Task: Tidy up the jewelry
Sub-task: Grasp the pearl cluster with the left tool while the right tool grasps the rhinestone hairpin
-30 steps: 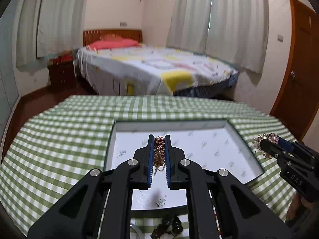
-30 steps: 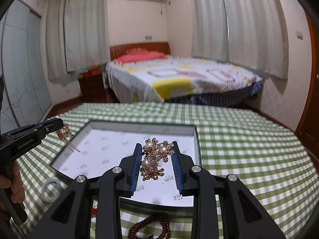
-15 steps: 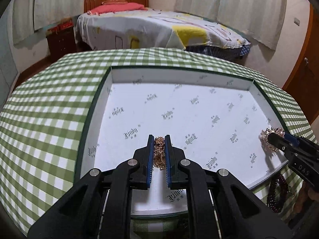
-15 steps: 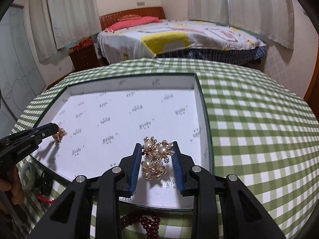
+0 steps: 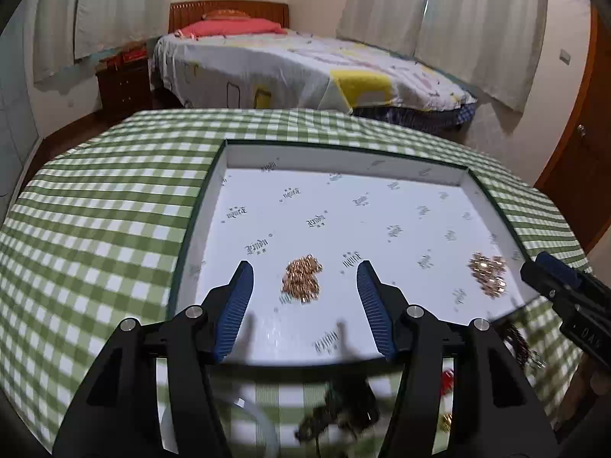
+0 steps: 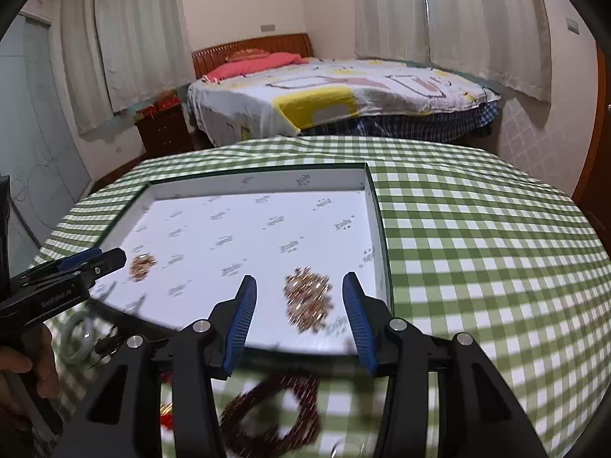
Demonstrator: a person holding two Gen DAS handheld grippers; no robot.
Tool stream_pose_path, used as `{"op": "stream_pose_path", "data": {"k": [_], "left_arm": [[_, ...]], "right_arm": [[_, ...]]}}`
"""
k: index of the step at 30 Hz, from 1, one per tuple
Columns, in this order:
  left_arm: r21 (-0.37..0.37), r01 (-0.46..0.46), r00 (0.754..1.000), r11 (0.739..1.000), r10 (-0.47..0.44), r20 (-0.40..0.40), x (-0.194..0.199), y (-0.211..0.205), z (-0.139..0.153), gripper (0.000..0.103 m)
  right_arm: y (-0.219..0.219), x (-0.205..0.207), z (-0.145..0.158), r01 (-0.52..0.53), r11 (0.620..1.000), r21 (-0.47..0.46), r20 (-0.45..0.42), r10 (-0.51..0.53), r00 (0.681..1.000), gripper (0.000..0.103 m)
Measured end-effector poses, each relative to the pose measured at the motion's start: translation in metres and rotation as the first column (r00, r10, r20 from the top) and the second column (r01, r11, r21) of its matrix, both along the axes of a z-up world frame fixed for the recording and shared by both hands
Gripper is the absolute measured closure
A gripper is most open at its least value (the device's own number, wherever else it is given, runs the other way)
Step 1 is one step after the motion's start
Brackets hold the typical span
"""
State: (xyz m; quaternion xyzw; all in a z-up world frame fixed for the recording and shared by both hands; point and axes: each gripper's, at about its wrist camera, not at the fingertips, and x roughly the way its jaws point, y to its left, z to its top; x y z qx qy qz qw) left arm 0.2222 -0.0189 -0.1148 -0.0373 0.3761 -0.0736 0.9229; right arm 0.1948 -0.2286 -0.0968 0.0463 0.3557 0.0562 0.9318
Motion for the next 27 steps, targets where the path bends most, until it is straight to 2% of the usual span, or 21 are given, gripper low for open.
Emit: {"op": "stream_pose_path", "data": {"k": [7, 18, 27], "left_arm": [[0.006, -0.022, 0.998, 1.0, 0.021, 0.055, -0.062, 0.006, 0.013, 0.048], [0.025, -0.058, 0.998, 0.998, 0.057, 0.031, -0.144, 0.027, 0.002, 0.048], [0.02, -0.064, 0.997, 0.998, 0.063, 0.033, -0.175, 0.03, -0.002, 0.048]], "right_arm": [[0.018, -0.058, 0.003, -0.016, 1.0, 0.002, 0.029, 0.016, 0.999, 0.056], [0.041, -0.124, -0.015, -0.077, 0.997, 0.031, -0.018, 0.077, 0.997, 0.056], [0.063, -0.141, -0.036, -0.155, 0.987, 0.034, -0.081, 0.157, 0.984, 0.069]]}}
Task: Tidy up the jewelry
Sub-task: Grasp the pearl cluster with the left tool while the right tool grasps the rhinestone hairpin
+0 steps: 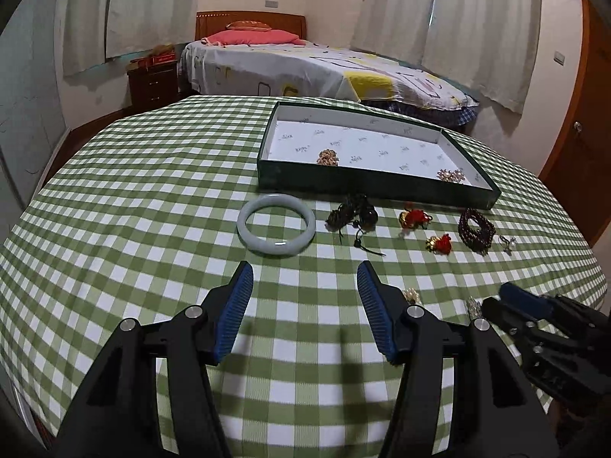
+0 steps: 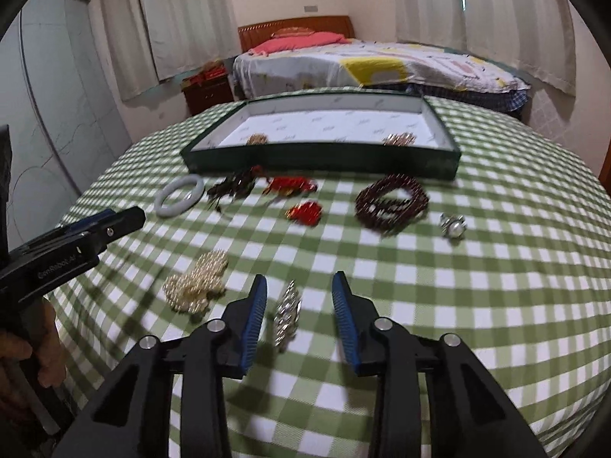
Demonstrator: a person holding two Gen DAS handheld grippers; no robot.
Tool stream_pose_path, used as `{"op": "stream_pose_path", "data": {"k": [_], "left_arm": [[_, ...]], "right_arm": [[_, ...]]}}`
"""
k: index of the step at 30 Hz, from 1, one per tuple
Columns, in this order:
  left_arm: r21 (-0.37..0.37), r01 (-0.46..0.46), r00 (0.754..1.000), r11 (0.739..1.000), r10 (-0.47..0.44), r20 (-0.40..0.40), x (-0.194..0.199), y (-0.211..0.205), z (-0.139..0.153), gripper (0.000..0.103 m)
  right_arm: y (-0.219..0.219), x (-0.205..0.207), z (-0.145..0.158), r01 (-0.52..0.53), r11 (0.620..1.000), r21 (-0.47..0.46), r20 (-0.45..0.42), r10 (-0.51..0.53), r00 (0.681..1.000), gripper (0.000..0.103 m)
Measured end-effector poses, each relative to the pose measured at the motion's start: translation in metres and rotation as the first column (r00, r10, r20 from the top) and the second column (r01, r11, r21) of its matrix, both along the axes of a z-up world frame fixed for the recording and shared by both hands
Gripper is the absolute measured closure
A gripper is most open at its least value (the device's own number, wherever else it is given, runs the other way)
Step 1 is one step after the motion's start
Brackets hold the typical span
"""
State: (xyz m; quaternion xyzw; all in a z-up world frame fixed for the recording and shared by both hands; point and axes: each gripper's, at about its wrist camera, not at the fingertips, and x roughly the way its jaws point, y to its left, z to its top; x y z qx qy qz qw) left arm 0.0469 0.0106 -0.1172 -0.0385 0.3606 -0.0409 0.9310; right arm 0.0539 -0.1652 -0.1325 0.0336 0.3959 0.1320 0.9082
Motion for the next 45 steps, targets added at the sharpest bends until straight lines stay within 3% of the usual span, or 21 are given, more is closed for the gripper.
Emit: {"op": "stream_pose_path", "data": {"k": [2, 7, 19, 24, 34, 37, 39, 42, 45], "left_arm": [[0.0, 0.003, 1.0, 1.0, -0.003, 0.002, -0.002, -0.001, 0.0, 0.048], [0.006, 0.023, 1.0, 1.0, -0.023, -0.004, -0.004, -0.007, -0.001, 0.048], [-0.025, 0.109, 0.993, 0.994, -0.11, -0.042, -0.006, -0.035, -0.008, 0.047], [-0.004, 0.149, 0.987, 0.989, -0.149, -0.058, -0.007, -0.054, -0.014, 0.047], [0.002, 0.162, 0.979, 0.987, -0.161, -0.123, -0.001, -0.067, -0.034, 0.048], [-0.001, 0.164, 0.979, 0.986, -0.163, -0.121, -0.001, -0.067, -0.034, 0.055], [-0.006, 0.171, 0.978, 0.985, -0.171, -0.12, -0.001, -0.066, -0.034, 0.068], [-0.002, 0.186, 0.975, 0.983, -0.185, -0.12, -0.002, -0.069, -0.034, 0.078], [-0.006, 0.201, 0.973, 0.98, -0.2, -0.118, -0.004, -0.07, -0.034, 0.082]], "right_arm": [[0.002, 0.001, -0.003, -0.011, 1.0, -0.008, -0.015, 0.011, 1.0, 0.071], [0.005, -0.001, -0.01, -0.031, 0.999, -0.011, -0.048, 0.03, 0.998, 0.09], [-0.022, -0.006, -0.001, 0.029, 0.999, -0.014, -0.003, -0.029, 1.0, 0.09], [-0.04, -0.007, -0.003, 0.066, 0.998, -0.003, 0.004, -0.066, 0.998, 0.09], [-0.05, -0.008, -0.005, 0.082, 0.996, 0.019, 0.011, -0.083, 0.997, 0.09], [-0.05, -0.008, -0.006, 0.081, 0.996, 0.02, 0.01, -0.082, 0.997, 0.09], [-0.049, -0.008, -0.006, 0.081, 0.997, 0.018, 0.009, -0.081, 0.997, 0.09], [-0.049, -0.008, -0.006, 0.08, 0.997, 0.018, 0.007, -0.08, 0.997, 0.09], [-0.048, -0.009, -0.006, 0.079, 0.997, 0.016, 0.01, -0.079, 0.997, 0.09]]}}
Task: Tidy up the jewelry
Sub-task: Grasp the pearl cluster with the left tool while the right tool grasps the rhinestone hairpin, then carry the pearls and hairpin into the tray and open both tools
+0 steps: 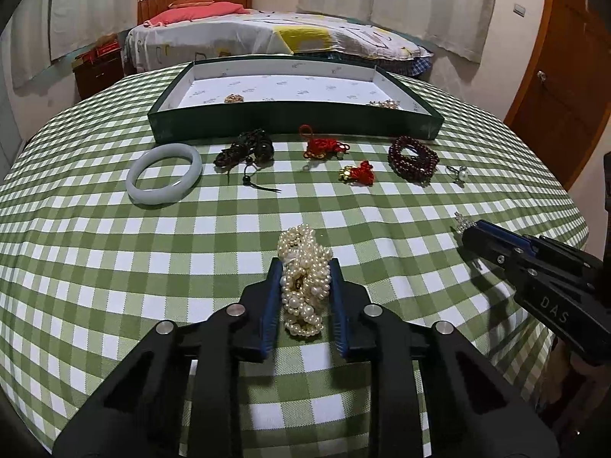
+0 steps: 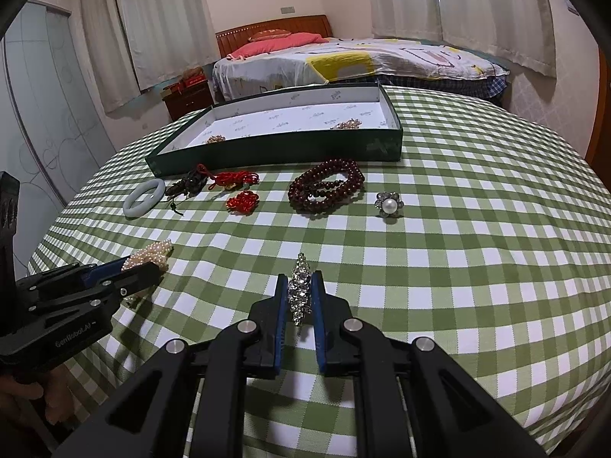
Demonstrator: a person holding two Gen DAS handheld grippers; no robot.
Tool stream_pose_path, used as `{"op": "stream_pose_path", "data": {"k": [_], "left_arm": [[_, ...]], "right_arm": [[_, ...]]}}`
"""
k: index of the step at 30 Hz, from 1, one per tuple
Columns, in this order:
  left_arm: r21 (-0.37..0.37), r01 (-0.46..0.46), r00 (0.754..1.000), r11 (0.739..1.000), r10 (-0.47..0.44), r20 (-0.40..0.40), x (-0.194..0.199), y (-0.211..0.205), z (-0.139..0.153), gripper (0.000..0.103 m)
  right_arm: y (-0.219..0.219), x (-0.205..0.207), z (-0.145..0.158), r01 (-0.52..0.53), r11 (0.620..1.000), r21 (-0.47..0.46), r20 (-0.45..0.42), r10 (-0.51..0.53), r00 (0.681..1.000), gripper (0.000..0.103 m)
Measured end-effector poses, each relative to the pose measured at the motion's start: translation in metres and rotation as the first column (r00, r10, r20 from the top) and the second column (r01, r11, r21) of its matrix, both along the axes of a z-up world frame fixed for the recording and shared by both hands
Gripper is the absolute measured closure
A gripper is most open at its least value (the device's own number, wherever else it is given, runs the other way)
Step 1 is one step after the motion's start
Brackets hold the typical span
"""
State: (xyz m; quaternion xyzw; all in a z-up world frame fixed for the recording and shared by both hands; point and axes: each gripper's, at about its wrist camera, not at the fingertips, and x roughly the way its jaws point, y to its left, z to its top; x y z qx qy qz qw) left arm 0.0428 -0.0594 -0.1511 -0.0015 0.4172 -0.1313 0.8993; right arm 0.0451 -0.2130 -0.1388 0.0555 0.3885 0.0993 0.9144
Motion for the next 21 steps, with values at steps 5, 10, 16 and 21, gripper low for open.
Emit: {"op": "stream_pose_path", "data": {"k": [5, 10, 16, 21], "left_arm": [[-0.006, 0.012, 1.0, 1.0, -0.012, 0.016, -0.003, -0.002, 0.003, 0.083], [-0.006, 0.013, 0.999, 1.0, -0.013, 0.048, -0.005, -0.001, 0.011, 0.083], [-0.01, 0.006, 0.997, 1.0, -0.005, 0.081, -0.002, 0.003, 0.022, 0.083], [-0.013, -0.004, 0.993, 1.0, 0.006, 0.115, 0.006, 0.007, 0.032, 0.083]], "right_arm": [[0.001, -0.001, 0.001, -0.003, 1.0, -0.001, 0.006, 0.003, 1.0, 0.09], [0.001, -0.001, 0.002, -0.003, 1.0, -0.001, 0.012, 0.003, 1.0, 0.09], [0.004, -0.001, 0.009, -0.008, 1.0, -0.003, 0.03, 0.008, 1.0, 0.09], [0.007, 0.004, 0.019, -0.013, 1.0, -0.007, 0.051, 0.014, 0.999, 0.09]]}}
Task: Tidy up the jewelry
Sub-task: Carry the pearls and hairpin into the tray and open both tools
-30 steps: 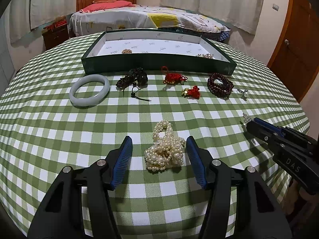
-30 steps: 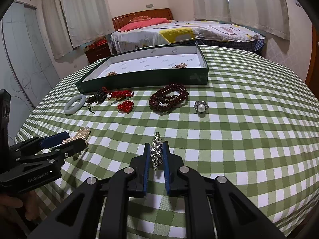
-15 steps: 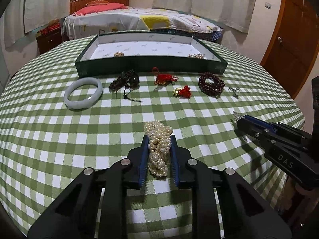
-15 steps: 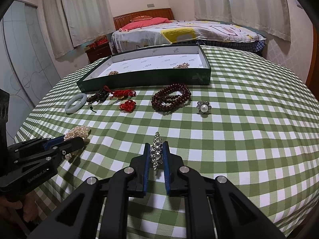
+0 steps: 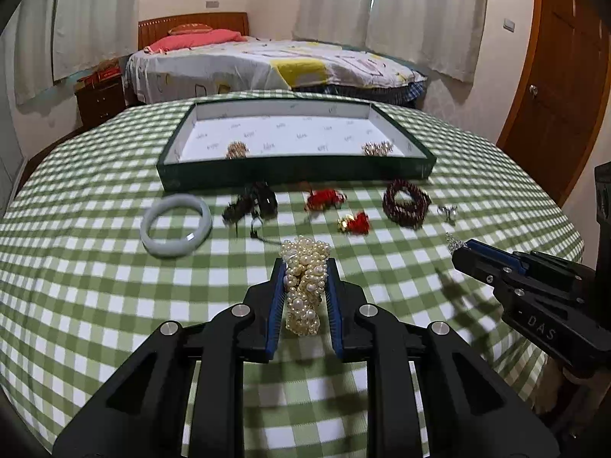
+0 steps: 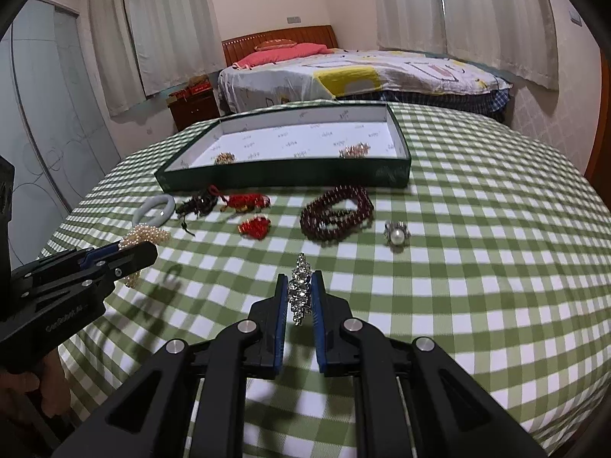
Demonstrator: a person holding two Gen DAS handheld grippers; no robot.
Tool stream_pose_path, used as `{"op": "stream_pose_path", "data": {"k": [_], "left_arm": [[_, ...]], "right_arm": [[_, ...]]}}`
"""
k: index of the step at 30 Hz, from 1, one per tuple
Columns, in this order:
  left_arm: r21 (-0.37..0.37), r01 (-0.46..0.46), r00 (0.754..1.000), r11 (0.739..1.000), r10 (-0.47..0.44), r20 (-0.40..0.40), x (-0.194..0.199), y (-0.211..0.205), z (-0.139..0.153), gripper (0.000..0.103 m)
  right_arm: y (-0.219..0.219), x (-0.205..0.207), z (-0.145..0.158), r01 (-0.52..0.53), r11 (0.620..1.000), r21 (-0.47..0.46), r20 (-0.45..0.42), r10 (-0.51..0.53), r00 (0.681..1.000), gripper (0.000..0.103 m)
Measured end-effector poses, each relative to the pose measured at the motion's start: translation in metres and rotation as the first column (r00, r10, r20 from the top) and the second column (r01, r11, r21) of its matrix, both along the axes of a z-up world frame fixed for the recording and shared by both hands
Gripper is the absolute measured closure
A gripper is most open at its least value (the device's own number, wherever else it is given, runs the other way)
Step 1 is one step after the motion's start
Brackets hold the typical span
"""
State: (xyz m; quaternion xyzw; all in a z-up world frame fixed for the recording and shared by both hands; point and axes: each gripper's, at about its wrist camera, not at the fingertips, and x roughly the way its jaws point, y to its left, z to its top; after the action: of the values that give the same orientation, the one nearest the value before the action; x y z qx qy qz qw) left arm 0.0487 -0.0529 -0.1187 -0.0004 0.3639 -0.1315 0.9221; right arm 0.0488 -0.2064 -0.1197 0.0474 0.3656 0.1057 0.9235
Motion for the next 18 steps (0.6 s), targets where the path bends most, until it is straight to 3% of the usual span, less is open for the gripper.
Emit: {"op": "stream_pose_path", "data": {"k": [18], "left_arm": [[-0.042, -0.016, 0.999, 0.999, 0.018, 0.045, 0.058, 0.003, 0.027, 0.083]], "right_arm": [[0.017, 0.048, 0.045, -0.016, 0.999, -0.037, 0.103, 0.02, 0.995, 0.09]]}}
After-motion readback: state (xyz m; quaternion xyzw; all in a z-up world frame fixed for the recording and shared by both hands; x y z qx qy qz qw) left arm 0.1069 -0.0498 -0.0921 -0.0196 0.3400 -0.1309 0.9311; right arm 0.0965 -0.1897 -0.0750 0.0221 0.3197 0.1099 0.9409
